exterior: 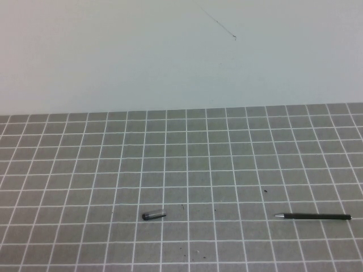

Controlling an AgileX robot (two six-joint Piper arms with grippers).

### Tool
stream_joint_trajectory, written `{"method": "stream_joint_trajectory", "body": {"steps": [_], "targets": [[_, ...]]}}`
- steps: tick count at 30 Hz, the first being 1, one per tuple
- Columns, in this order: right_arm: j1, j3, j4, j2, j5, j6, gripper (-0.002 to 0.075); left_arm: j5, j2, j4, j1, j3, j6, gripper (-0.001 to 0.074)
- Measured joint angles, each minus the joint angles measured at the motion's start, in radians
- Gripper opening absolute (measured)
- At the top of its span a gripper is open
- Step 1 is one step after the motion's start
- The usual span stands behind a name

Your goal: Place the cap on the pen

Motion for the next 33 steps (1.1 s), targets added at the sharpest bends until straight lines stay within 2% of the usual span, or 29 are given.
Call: {"method": "stream_joint_trajectory", "body": {"steps": [6, 17, 23, 26, 33], "targets": [[0.0, 0.0, 0.002, 0.0, -0.002, -0.021, -0.0003, -0.072, 0.0, -0.007, 0.0, 0.0, 0.0, -0.0001], [0.0, -0.121, 0.002, 0.002, 0.1, -0.464, -0.0003, -0.134, 0.0, -0.009, 0.0, 0.0, 0.019, -0.0001], [0.0, -0.172, 0.002, 0.005, 0.115, -0.515, -0.0003, -0.131, 0.0, -0.009, 0.0, 0.0, 0.061, -0.0001], [0.0, -0.218, 0.002, 0.061, 0.158, -0.591, -0.0003, -0.107, 0.0, -0.003, 0.0, 0.0, 0.085, -0.0001], [0.0, -0.388, -0.002, 0.289, 0.253, -0.766, -0.0003, -0.061, 0.0, 0.009, 0.0, -0.088, 0.282, -0.0001]]}}
